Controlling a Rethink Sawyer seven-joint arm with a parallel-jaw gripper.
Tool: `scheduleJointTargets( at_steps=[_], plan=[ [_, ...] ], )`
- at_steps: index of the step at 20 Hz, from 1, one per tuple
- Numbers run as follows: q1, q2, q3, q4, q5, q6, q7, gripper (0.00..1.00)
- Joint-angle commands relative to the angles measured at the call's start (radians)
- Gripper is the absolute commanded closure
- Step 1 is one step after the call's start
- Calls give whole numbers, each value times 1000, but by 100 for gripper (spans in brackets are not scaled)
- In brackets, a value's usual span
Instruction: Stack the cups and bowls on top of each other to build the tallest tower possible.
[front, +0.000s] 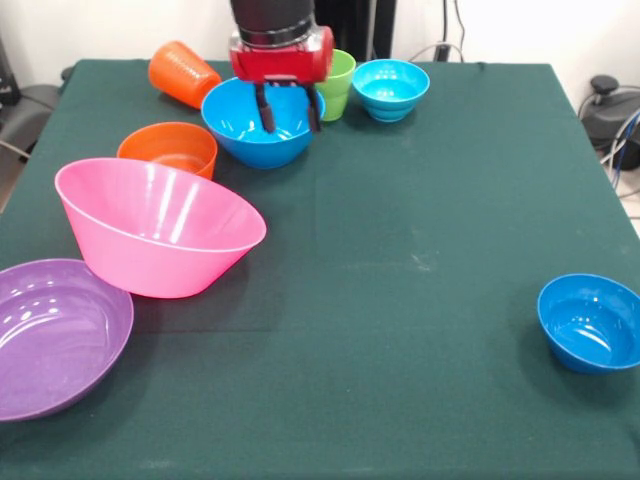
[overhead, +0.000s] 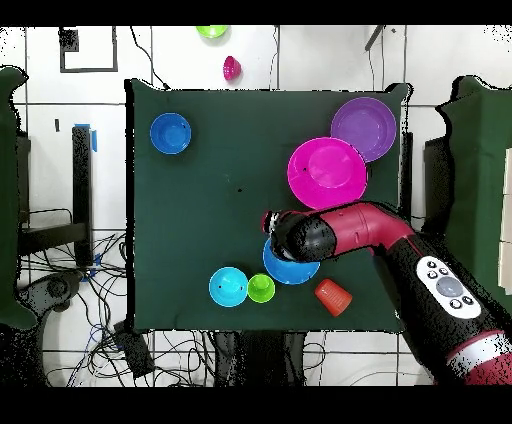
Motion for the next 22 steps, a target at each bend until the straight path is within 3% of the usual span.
scheduleJointTargets(
  at_steps=[1,7,9,15,22],
  plan=[
    [-48,-22,8,102,8,26,-163,0],
    [-56,-10,1,107,-20,0,-141,0],
    [-40,3,-8,69,-44,4,-146,0],
    [9,132,-12,-162,-58,99,-243,0],
    [9,173,-11,-222,-42,125,-275,0]
  ],
)
